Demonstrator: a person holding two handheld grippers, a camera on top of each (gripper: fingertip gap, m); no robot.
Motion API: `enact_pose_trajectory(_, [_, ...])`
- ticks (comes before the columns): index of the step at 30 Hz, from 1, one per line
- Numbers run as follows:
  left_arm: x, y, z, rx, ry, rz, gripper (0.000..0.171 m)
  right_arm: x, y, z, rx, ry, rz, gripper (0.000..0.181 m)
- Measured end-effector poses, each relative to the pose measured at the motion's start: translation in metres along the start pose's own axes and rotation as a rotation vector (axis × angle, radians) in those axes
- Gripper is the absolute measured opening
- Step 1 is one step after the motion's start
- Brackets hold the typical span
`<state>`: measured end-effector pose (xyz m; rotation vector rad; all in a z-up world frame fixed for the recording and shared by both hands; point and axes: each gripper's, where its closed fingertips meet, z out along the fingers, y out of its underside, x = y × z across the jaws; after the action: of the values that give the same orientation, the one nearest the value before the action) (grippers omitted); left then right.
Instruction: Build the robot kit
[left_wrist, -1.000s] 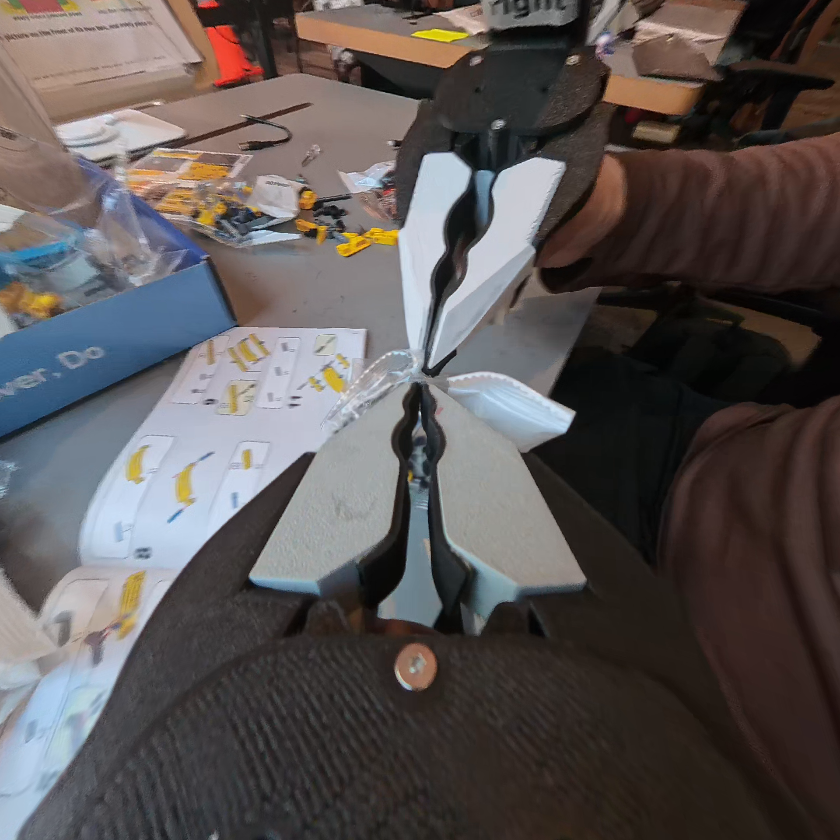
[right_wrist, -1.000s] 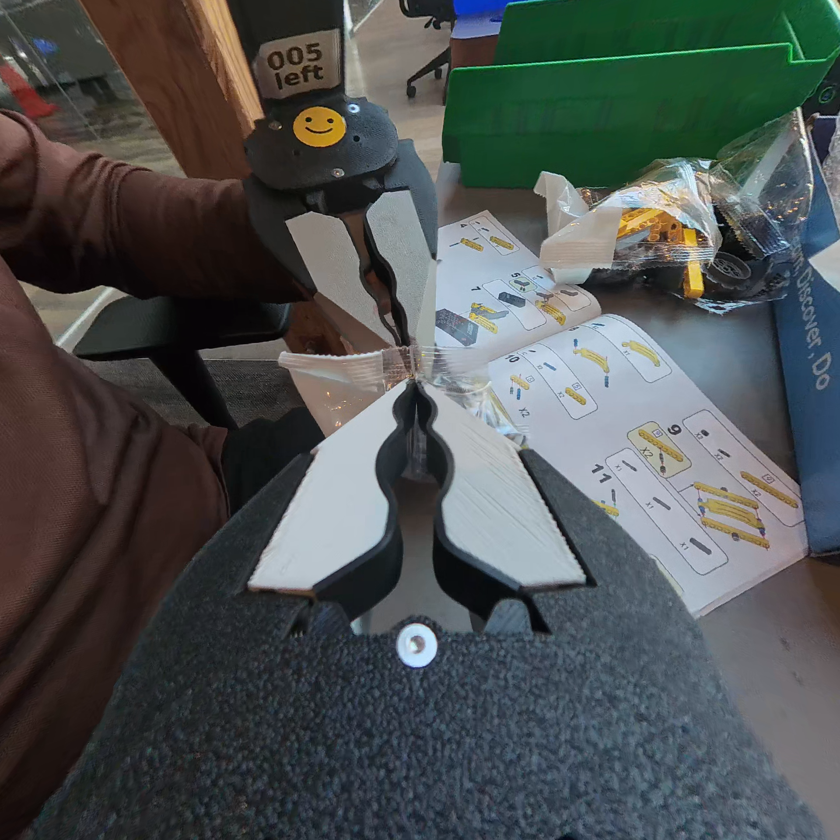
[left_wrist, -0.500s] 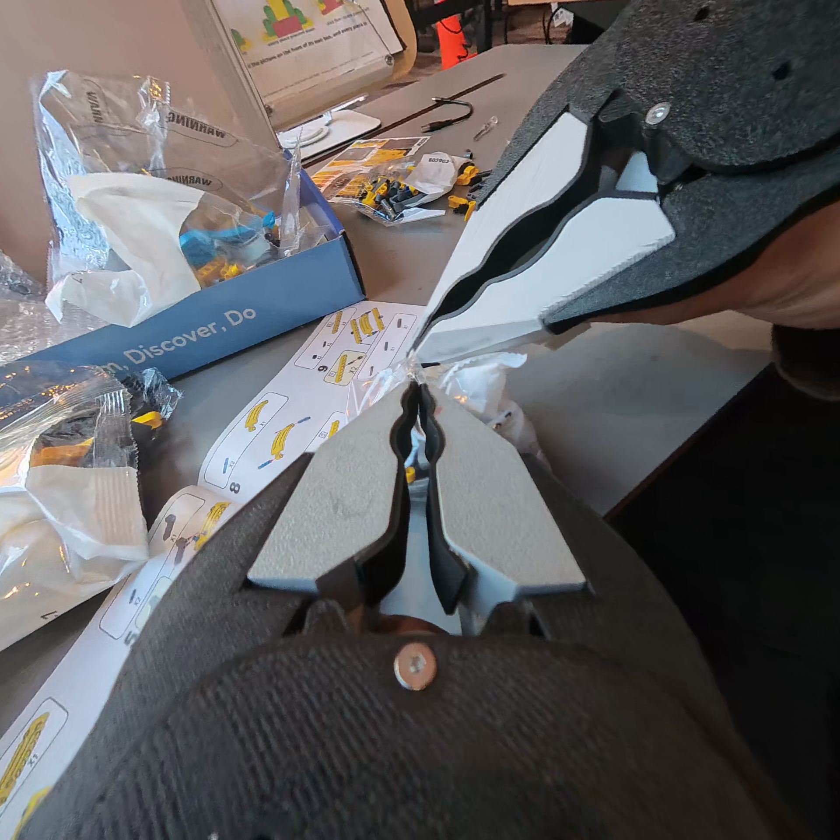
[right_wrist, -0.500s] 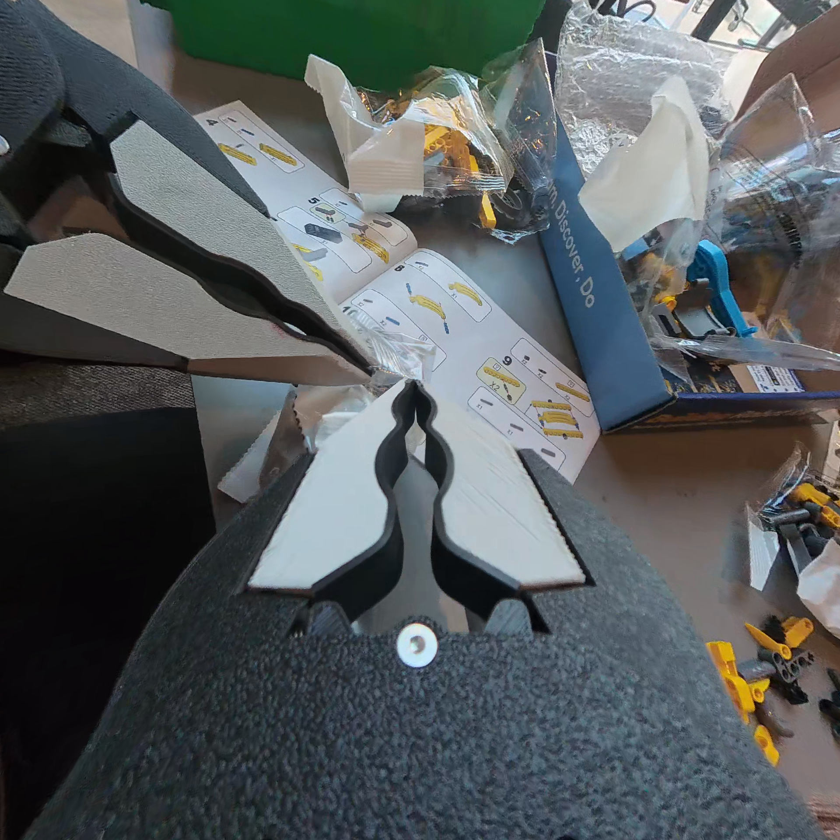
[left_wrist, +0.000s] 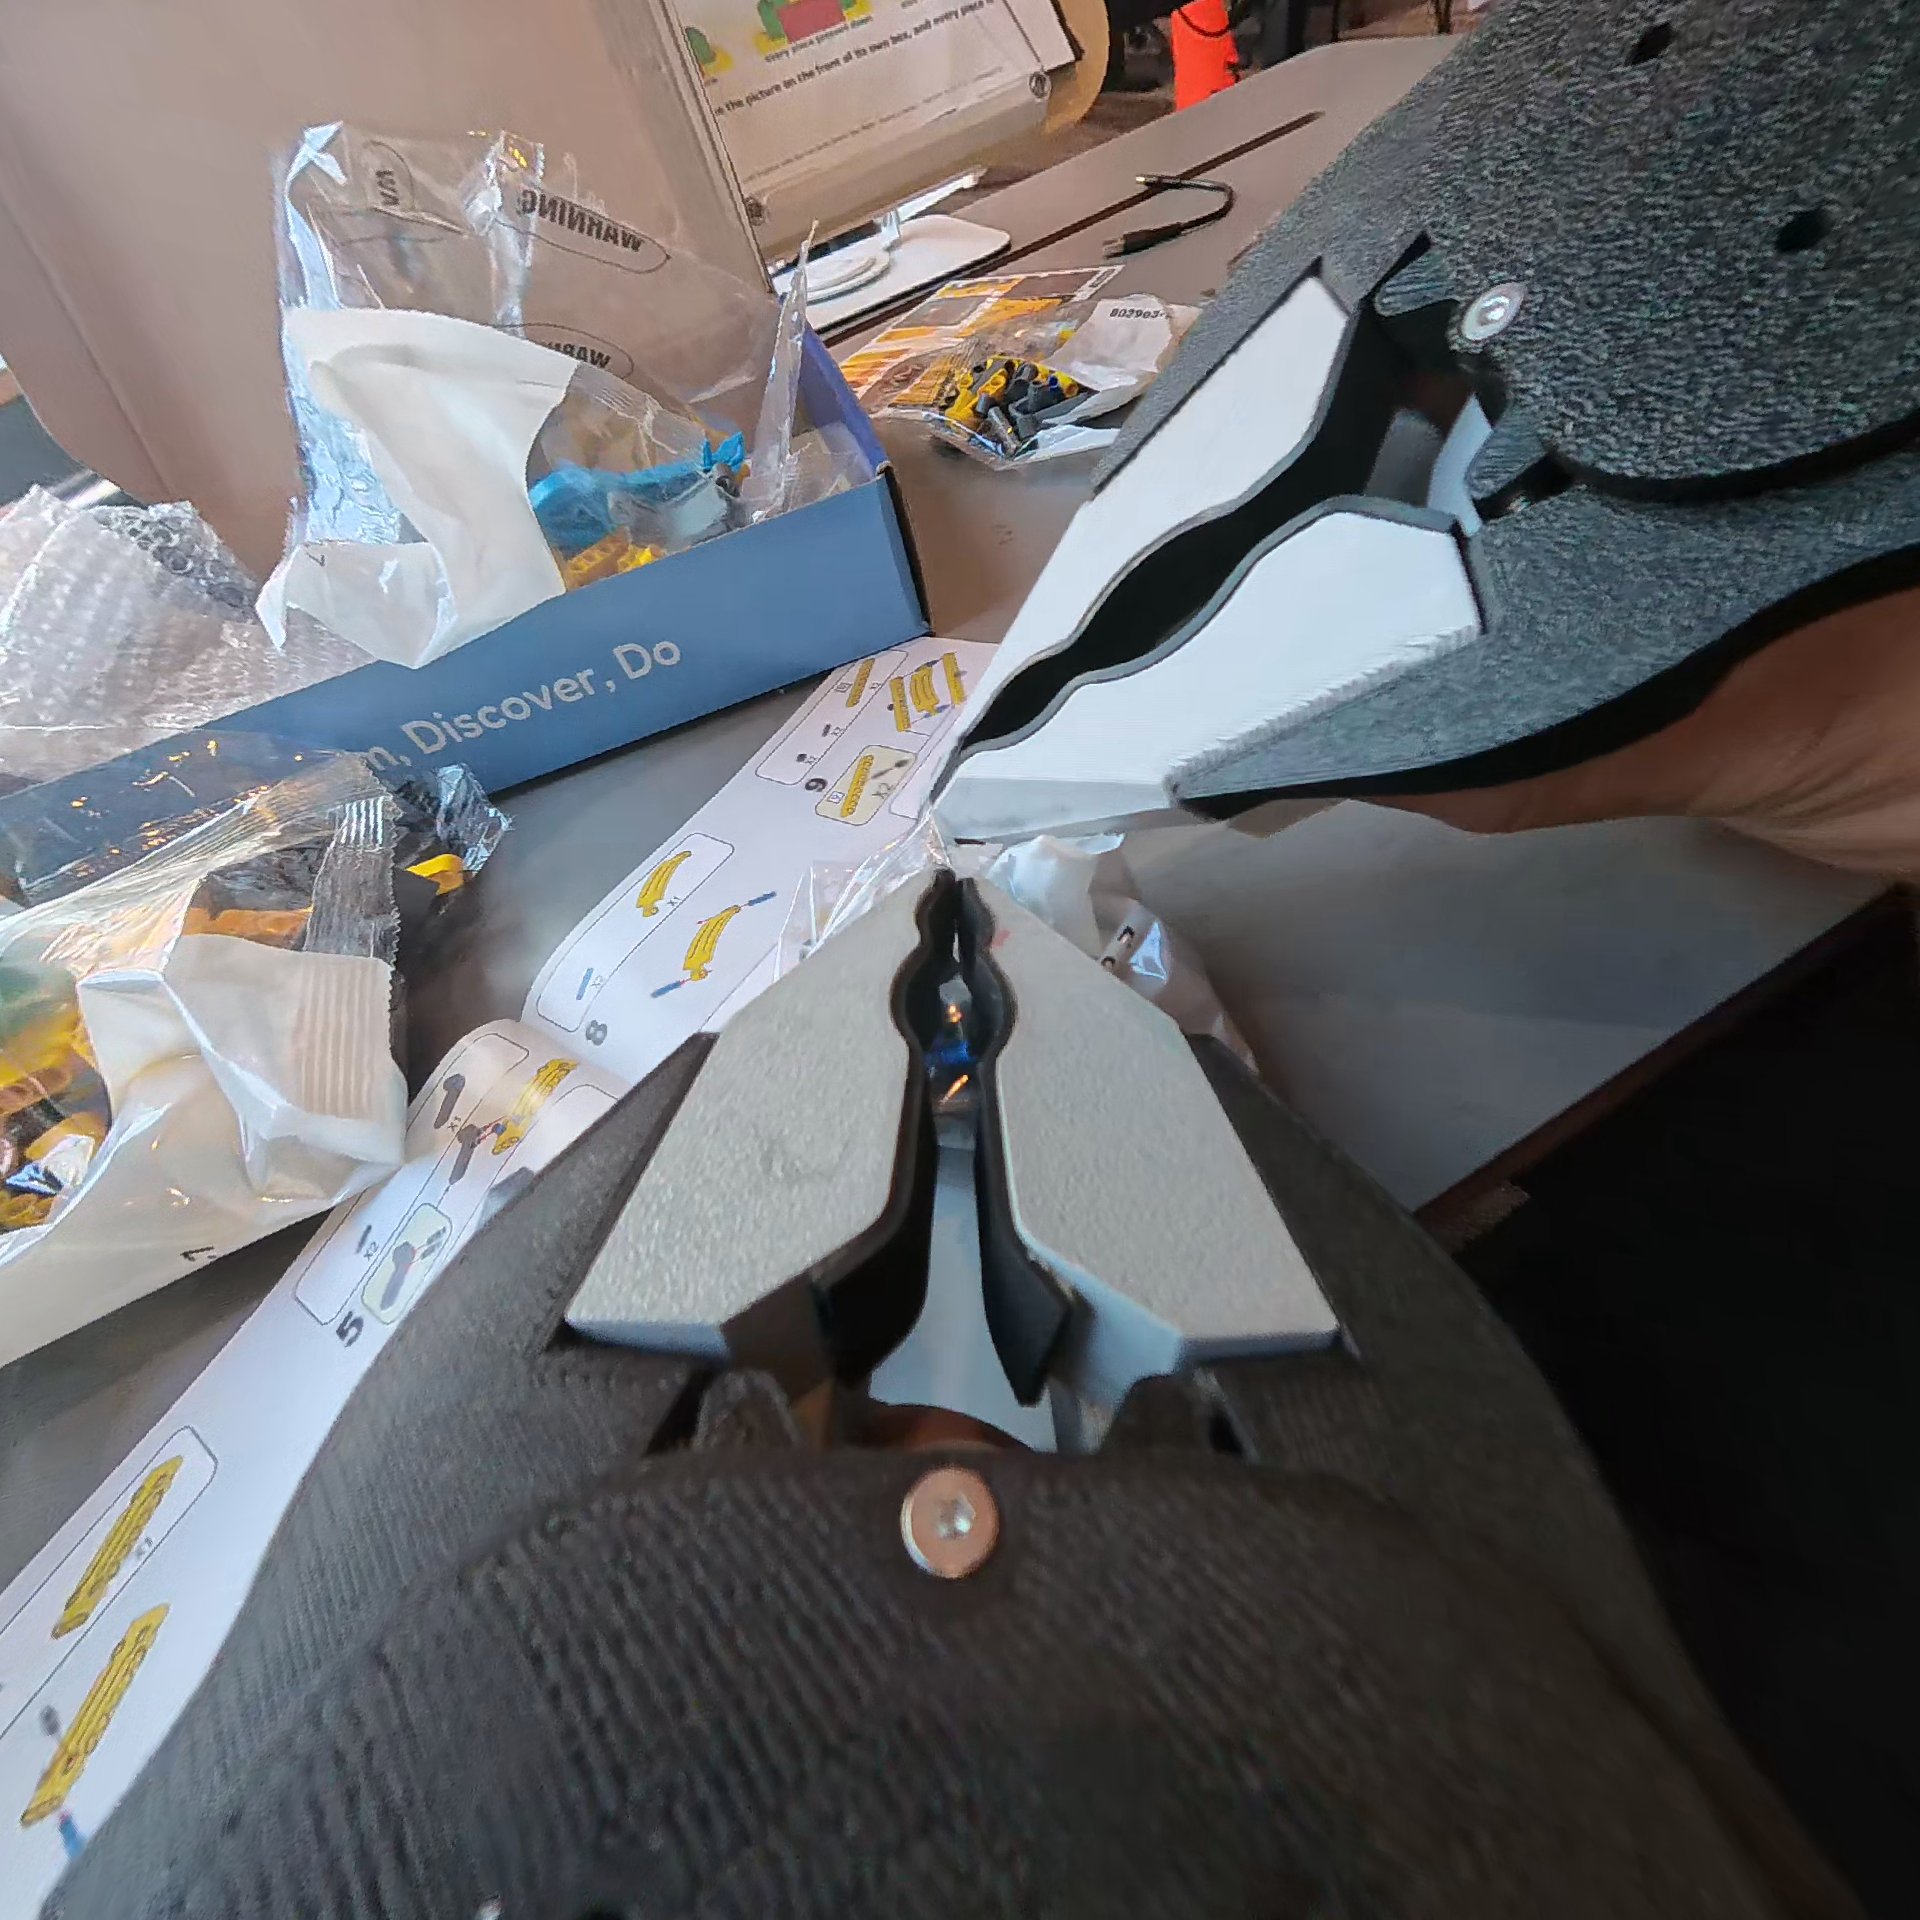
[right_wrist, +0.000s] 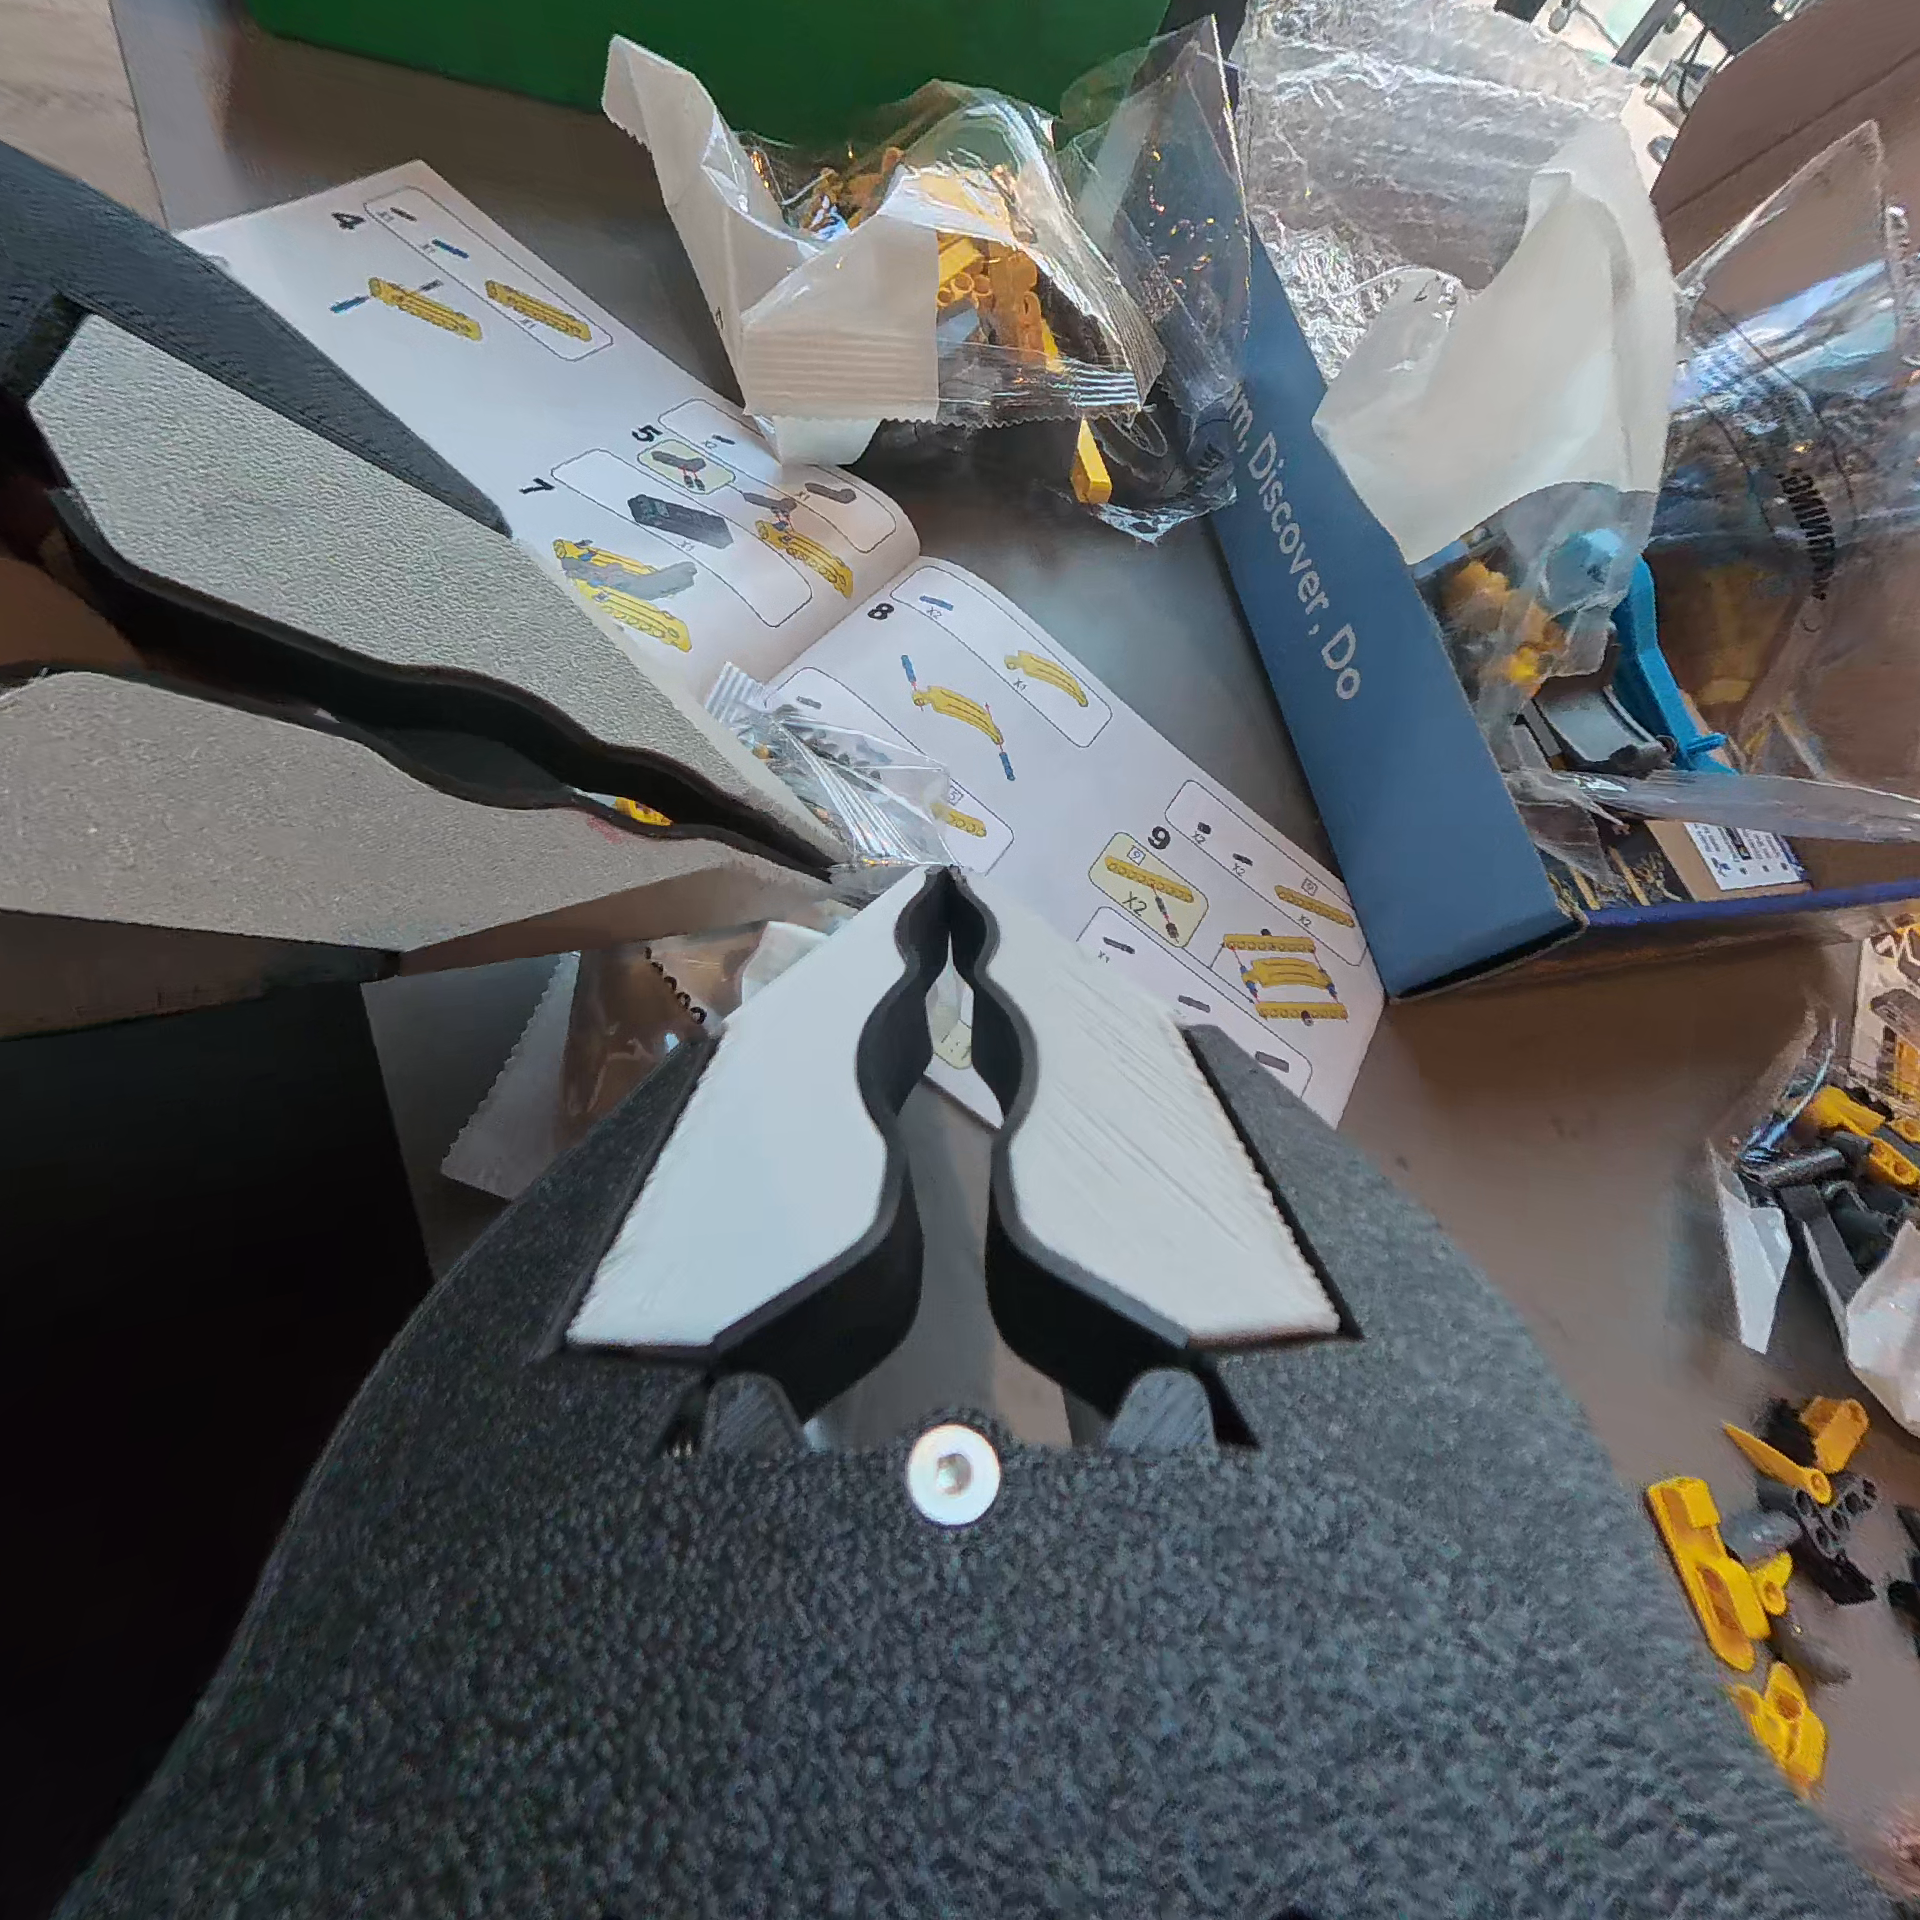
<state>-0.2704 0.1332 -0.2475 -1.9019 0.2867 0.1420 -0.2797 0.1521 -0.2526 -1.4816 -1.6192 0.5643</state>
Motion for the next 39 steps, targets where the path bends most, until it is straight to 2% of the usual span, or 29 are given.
enact_pose_trajectory(6, [0.000,-0.002,0.002,-0.004,-0.064,0.087,0.000,0.004,-0.001,0.005,-0.009,0.009,0.025,0.000])
enact_pose_trajectory(9, [0.000,0.000,0.002,-0.001,-0.058,0.082,0.000,0.005,0.001,0.008,-0.016,0.013,0.029,0.000])
enact_pose_trajectory(10, [0.006,0.000,0.000,0.003,-0.016,0.094,0.000,0.009,0.004,0.010,-0.032,0.044,0.023,0.000])
enact_pose_trajectory(11, [0.027,-0.005,-0.005,0.035,0.064,0.075,0.000,0.030,0.016,0.011,-0.095,0.164,-0.001,0.000])
enact_pose_trajectory(12, [0.047,-0.002,-0.010,0.030,0.085,0.156,0.000,0.050,0.031,0.014,-0.144,0.211,0.008,0.000])
enact_pose_trajectory(13, [0.057,0.001,-0.011,0.034,0.062,0.231,0.000,0.058,0.035,0.014,-0.113,0.143,0.138,0.000])
enact_pose_trajectory(14, [0.053,0.002,-0.009,0.032,0.046,0.208,0.000,0.063,0.027,0.008,-0.033,0.068,0.249,0.000])
enact_pose_trajectory(15, [0.039,-0.005,-0.009,0.059,0.027,0.152,0.000,0.070,0.017,-0.002,0.030,0.064,0.264,0.000])
enact_pose_trajectory(17, [0.015,-0.013,-0.011,0.085,0.017,0.055,0.000,0.071,0.011,-0.010,0.016,0.091,0.191,0.000])
enact_pose_trajectory(21, [0.017,-0.009,-0.011,0.088,0.107,-0.068,0.000,0.051,0.006,-0.012,0.035,-0.006,0.161,0.000])
enact_pose_trajectory(24, [0.006,-0.014,-0.014,0.131,0.078,-0.112,0.000,0.042,0.006,-0.015,0.044,-0.067,0.162,0.000])
enact_pose_trajectory(25, [0.003,-0.016,-0.015,0.140,0.079,-0.137,0.003,0.042,0.005,-0.016,0.048,-0.079,0.181,0.000])
enact_pose_trajectory(29, [0.008,-0.017,-0.012,0.065,0.153,-0.219,0.037,0.047,0.005,-0.025,0.048,-0.073,0.244,0.000])
enact_pose_trajectory(32, [0.022,-0.030,-0.010,0.067,0.169,-0.184,0.042,0.043,0.001,-0.029,0.057,-0.086,0.280,0.000])
enact_pose_trajectory(35, [0.022,-0.032,0.001,0.028,0.113,-0.130,0.039,0.036,-0.003,-0.031,0.055,-0.095,0.297,0.000])
enact_pose_trajectory(39, [0.019,-0.035,0.003,0.033,0.128,-0.127,0.004,0.030,-0.003,-0.036,0.049,-0.109,0.281,0.000])
